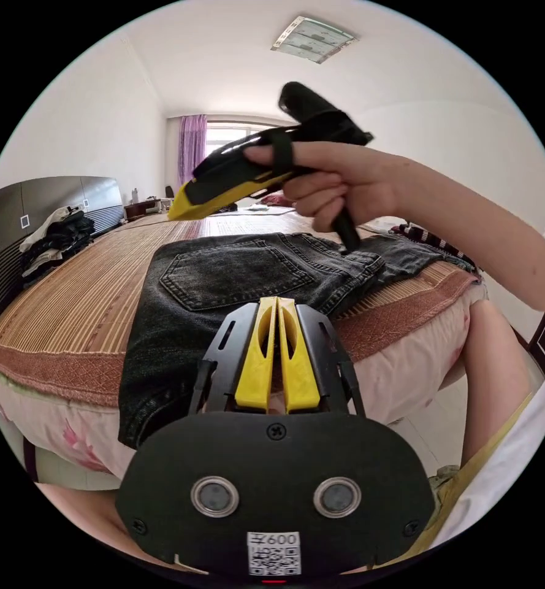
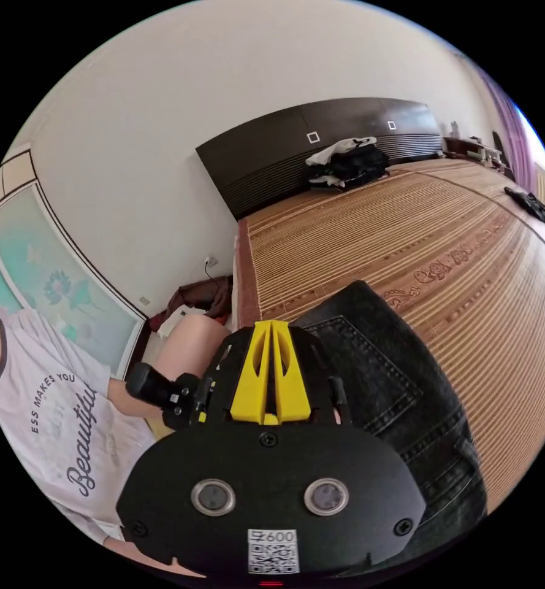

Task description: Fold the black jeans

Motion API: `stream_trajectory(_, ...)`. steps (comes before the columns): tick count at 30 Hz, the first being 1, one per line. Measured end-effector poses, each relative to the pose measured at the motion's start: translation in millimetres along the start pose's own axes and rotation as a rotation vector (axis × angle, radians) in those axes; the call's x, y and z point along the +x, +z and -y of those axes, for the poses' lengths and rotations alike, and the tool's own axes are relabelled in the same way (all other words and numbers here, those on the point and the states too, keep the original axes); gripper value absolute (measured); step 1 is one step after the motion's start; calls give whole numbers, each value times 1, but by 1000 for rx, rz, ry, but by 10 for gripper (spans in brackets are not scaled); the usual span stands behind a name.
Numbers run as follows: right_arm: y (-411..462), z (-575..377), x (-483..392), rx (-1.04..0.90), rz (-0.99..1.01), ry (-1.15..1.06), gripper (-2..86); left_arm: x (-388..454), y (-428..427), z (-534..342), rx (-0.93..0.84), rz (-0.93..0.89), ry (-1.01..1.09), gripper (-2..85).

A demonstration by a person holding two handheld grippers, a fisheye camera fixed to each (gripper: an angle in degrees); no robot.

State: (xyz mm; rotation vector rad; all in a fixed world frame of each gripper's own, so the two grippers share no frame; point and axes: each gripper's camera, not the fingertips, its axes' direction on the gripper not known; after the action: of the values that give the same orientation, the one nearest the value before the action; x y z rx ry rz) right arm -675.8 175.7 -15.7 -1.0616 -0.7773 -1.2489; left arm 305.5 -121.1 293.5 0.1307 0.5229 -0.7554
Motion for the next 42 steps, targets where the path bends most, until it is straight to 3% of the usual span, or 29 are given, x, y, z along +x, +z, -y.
stream_trajectory(2, 20, 50, 30, -145, 52, -3, -8, -6, -1, -1, 10, -2, 0, 1)
stream_trajectory(4, 29, 81, 52, -278, -54, -10, -8, -13, -2, -3, 23, -1, -3, 1)
stream_trajectory(6, 11, 111, 83, -239, -100, 64, -7, -18, -3, -4, 25, -2, -7, 1)
stream_trajectory(8, -33, 144, 119, -34, -100, 188, -4, -24, -4, -4, 33, -10, -12, 1)
stream_trajectory(9, -39, 153, 124, -31, -92, 174, -3, -28, -6, -6, 46, -15, -15, 1)
stream_trajectory(12, -45, 200, 153, -198, 145, 177, 29, -41, -8, -9, 82, -44, -66, 1)
stream_trajectory(14, -31, 228, 181, -378, 368, 276, 142, -51, -11, -15, 122, -78, -102, 1)
stream_trajectory(16, -27, 245, 190, -418, 463, 279, 127, -58, -12, -23, 167, -97, -112, 1)
stream_trajectory(27, -25, 335, 200, -541, 400, 260, 26, -66, -28, -9, 180, -99, -109, 1)
stream_trajectory(31, -35, 354, 200, -487, 377, 292, -2, -67, -34, -1, 175, -99, -111, 1)
stream_trajectory(42, -81, 379, 138, -256, 69, 257, -9, -65, -57, 31, 154, -72, -116, 0)
